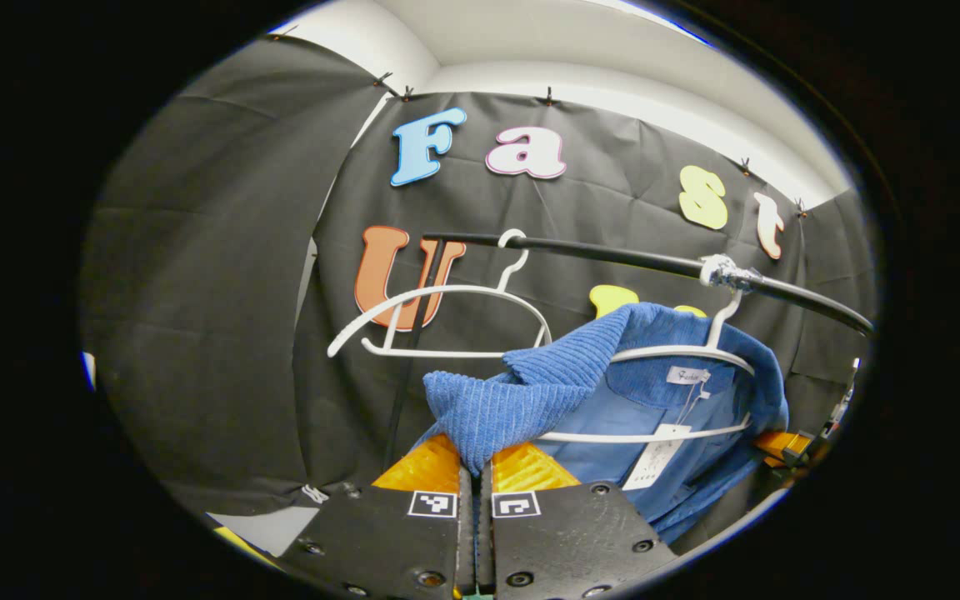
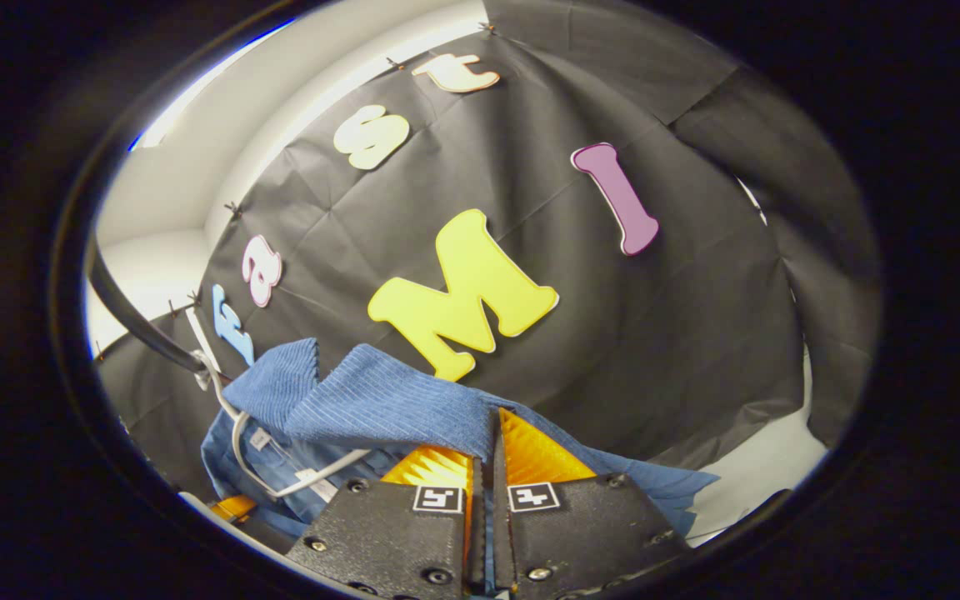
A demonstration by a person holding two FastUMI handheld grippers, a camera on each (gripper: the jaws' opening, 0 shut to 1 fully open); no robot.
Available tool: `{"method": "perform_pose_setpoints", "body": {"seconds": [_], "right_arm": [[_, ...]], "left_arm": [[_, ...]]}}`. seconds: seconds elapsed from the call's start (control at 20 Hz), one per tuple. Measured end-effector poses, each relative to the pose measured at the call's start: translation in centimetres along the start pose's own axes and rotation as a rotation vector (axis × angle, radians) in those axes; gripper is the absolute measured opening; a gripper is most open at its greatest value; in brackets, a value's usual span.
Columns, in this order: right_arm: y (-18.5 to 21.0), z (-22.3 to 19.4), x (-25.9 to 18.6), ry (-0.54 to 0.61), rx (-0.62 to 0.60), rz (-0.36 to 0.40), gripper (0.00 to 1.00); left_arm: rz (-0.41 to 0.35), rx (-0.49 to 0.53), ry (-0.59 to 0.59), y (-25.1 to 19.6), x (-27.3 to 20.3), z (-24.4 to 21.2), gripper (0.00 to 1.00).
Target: Grasp the clothes on the hanger with both hands and then place them into the laundry hamper below.
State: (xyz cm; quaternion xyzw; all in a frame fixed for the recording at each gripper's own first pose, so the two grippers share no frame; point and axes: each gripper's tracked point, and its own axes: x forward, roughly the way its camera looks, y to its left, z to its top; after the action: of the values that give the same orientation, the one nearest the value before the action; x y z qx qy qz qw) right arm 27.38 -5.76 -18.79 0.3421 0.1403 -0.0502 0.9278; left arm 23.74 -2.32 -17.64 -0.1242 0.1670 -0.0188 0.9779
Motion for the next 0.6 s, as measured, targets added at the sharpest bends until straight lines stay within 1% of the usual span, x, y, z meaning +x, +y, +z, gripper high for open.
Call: {"method": "perform_pose_setpoints", "body": {"seconds": [0.2, 0.25, 0.3, 0.35, 0.45, 0.5, 0.55, 0.6], "right_arm": [[0.5, 0.5, 1.2, -0.002, 0.048, 0.011, 0.06], [0.4, 0.6, 1.7, 0.010, 0.084, 0.007, 0.06], [0.2, 0.5, 2.1, 0.023, 0.122, -0.004, 0.06], [0.3, 0.4, 2.4, 0.034, 0.146, -0.002, 0.06], [0.2, 0.1, 2.7, 0.043, 0.130, -0.004, 0.05], [0.3, 0.3, 3.0, 0.047, 0.109, -0.010, 0.02], [0.3, 0.5, 3.3, 0.045, 0.090, -0.015, 0.06], [0.6, 1.0, 3.3, 0.042, 0.075, -0.014, 0.05]], "left_arm": [[-0.007, -0.003, -0.008, 0.5, 0.7, 1.5, 0.07], [-0.012, -0.004, 0.002, 0.6, 0.9, 1.7, 0.02], [-0.016, 0.001, 0.005, 0.9, 1.2, 2.1, 0.07], [-0.022, 0.006, 0.006, 1.1, 1.4, 2.4, 0.07], [-0.024, 0.011, 0.011, 1.3, 1.7, 2.7, 0.07], [-0.023, 0.016, 0.016, 1.3, 1.9, 2.7, 0.07], [-0.021, 0.028, 0.019, 1.3, 2.1, 2.6, 0.07], [-0.017, 0.035, 0.022, 1.5, 2.4, 2.6, 0.07]]}}
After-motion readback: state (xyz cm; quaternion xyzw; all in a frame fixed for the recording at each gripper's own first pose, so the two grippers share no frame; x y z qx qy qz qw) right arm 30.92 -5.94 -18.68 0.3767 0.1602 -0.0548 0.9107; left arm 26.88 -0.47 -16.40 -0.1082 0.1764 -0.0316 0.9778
